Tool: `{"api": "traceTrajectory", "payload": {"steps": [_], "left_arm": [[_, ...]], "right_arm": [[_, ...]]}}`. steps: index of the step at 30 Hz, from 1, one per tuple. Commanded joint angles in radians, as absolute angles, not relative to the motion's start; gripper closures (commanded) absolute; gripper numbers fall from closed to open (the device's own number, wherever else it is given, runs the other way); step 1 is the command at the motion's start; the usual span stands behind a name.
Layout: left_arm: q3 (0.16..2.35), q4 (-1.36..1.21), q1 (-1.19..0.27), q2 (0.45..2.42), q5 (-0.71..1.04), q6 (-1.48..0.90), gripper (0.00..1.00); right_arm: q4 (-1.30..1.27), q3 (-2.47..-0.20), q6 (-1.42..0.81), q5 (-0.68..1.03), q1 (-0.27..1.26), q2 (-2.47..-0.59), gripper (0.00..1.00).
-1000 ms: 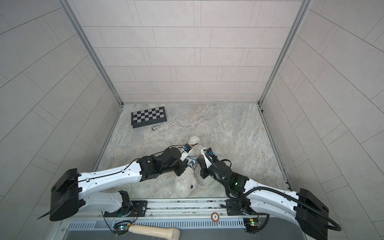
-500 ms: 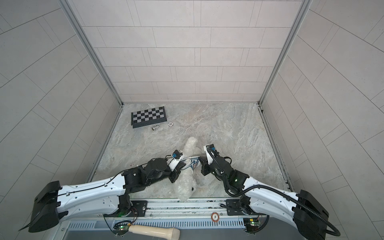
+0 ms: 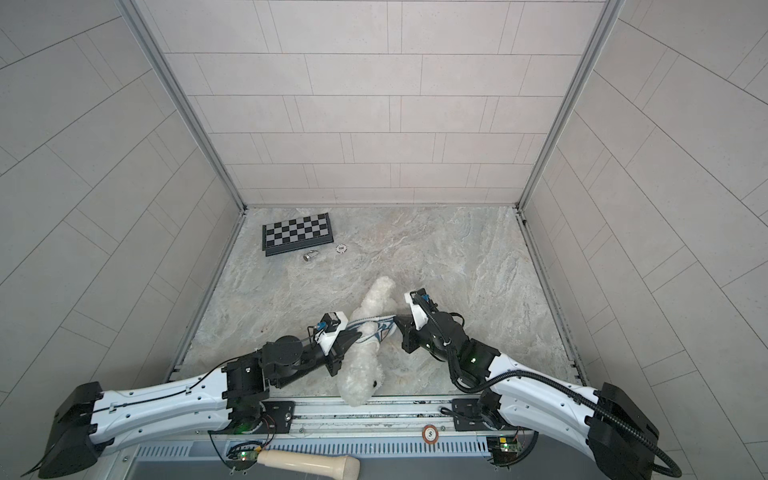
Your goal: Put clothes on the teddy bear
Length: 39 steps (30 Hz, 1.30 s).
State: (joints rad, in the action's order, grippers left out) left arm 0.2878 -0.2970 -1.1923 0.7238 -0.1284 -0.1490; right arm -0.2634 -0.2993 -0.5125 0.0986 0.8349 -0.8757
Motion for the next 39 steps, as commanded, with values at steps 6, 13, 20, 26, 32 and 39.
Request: {"api": "traceTrajectory", "payload": {"steps": [6, 13, 20, 26, 32, 39], "left_arm": [[0.268, -0.504, -1.209, 0.672, -0.147, -0.198, 1.0], [0.223, -0.653, -1.213, 0.689, -0.215, -0.273, 1.0], [0.263, -0.566, -1.221, 0.706, -0.224, -0.265, 1.0], [0.337, -0.359, -1.22, 0.659, -0.108, -0.171, 1.0], [0.454, -0.15, -1.22, 0.645, 0.026, -0.09, 1.0], [0.554, -0.025, -1.22, 0.72, 0.147, -0.064, 1.0]], "right_arm": [[-0.116, -0.285, -0.499, -0.005, 0.78, -0.888, 1.0], [-0.262, -0.238, -0.399, 0.073, 0.824, -0.711, 1.0], [-0.264, -0.244, -0.375, 0.178, 0.84, -0.591, 0.72], [-0.215, -0.263, -0.293, 0.228, 0.882, -0.396, 0.44], [-0.233, -0.309, -0.221, 0.39, 0.905, -0.465, 0.41], [-0.264, -0.359, -0.124, 0.417, 0.993, -0.529, 0.37]]}}
